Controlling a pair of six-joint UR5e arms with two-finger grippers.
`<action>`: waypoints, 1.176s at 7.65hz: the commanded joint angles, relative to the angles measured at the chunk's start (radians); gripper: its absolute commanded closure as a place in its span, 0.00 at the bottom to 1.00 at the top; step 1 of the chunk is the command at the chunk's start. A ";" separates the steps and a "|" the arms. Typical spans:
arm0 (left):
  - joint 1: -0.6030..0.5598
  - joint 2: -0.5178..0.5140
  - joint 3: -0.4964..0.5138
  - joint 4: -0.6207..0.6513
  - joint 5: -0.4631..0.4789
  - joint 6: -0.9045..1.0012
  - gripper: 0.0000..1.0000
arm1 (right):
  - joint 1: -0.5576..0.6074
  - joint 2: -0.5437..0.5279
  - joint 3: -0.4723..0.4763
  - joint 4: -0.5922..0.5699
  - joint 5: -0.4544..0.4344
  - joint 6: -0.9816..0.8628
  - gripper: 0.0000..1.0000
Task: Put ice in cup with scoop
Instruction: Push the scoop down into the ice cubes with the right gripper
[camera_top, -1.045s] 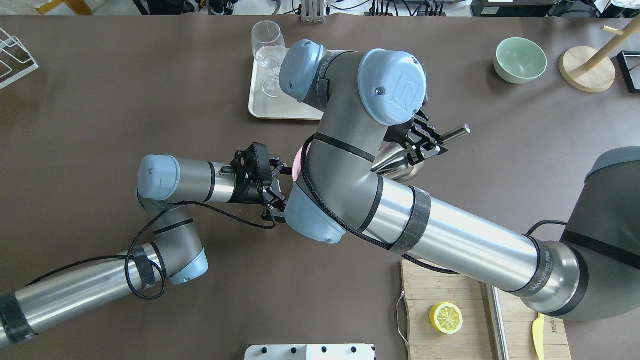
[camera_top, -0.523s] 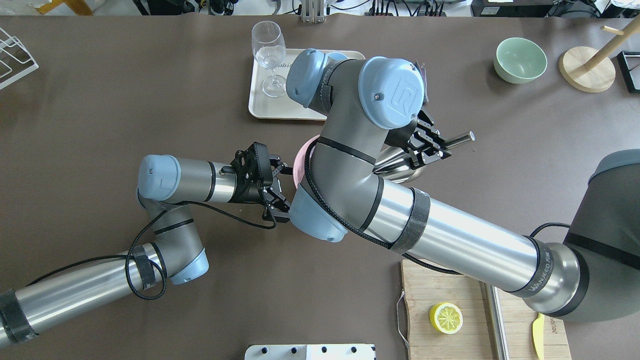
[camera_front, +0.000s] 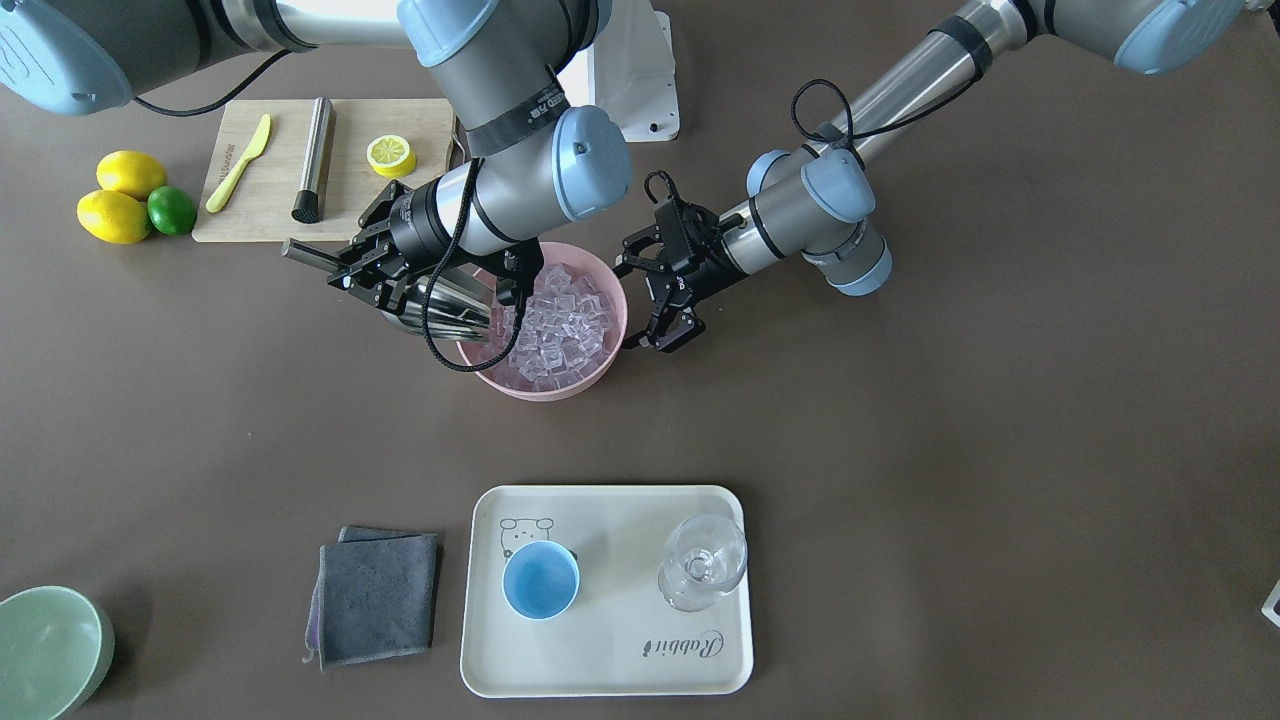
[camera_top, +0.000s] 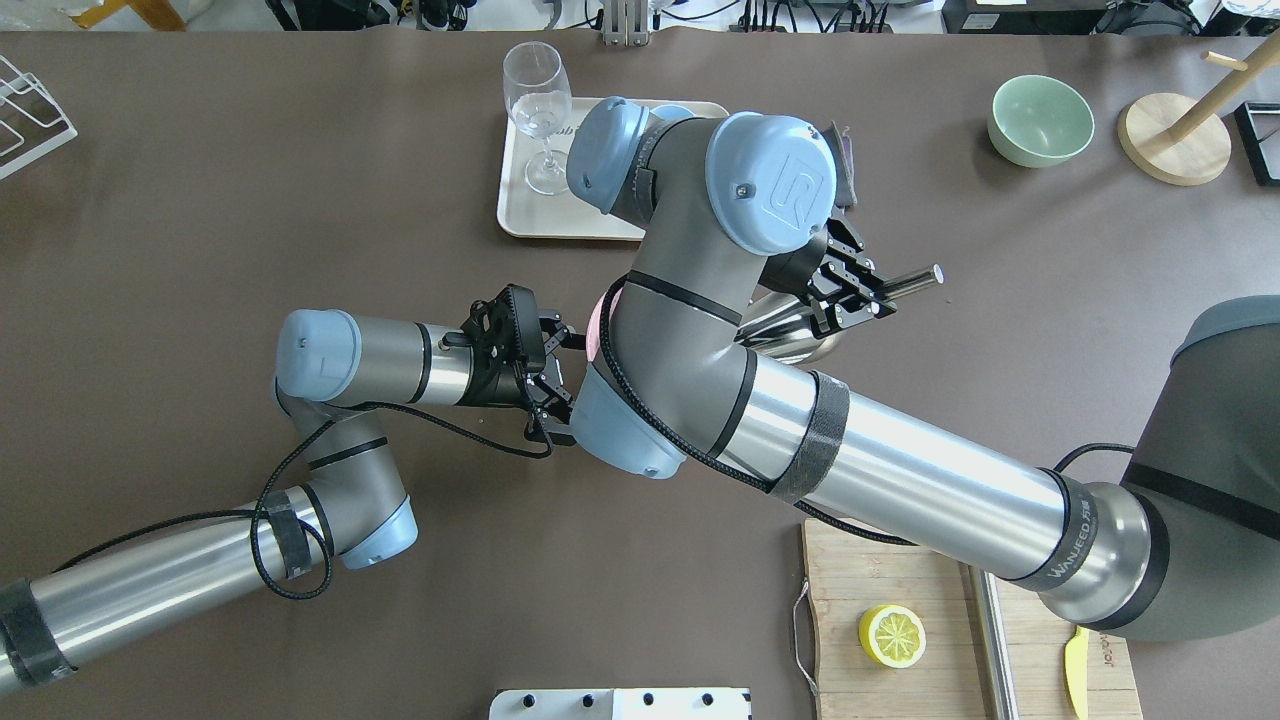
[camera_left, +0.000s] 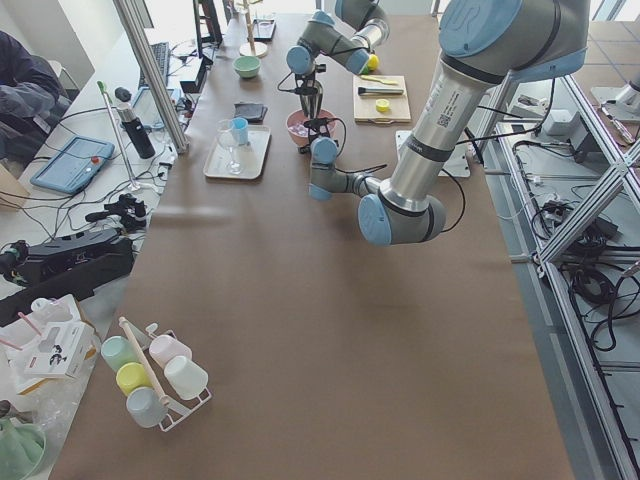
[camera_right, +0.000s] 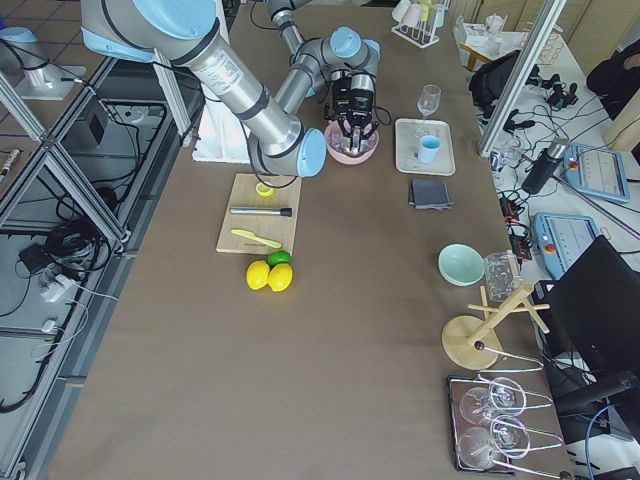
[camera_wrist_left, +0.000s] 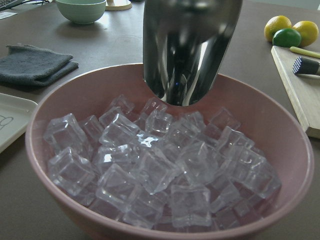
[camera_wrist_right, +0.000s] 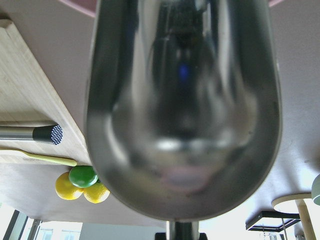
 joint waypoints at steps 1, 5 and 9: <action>0.002 0.001 0.000 0.000 0.000 0.000 0.02 | -0.002 0.035 -0.062 0.012 0.005 0.008 1.00; 0.002 -0.001 -0.002 0.000 0.000 0.000 0.02 | -0.002 0.077 -0.154 0.050 0.008 0.013 1.00; 0.002 0.001 -0.002 0.000 0.000 0.000 0.02 | -0.017 0.118 -0.251 0.124 0.020 0.014 1.00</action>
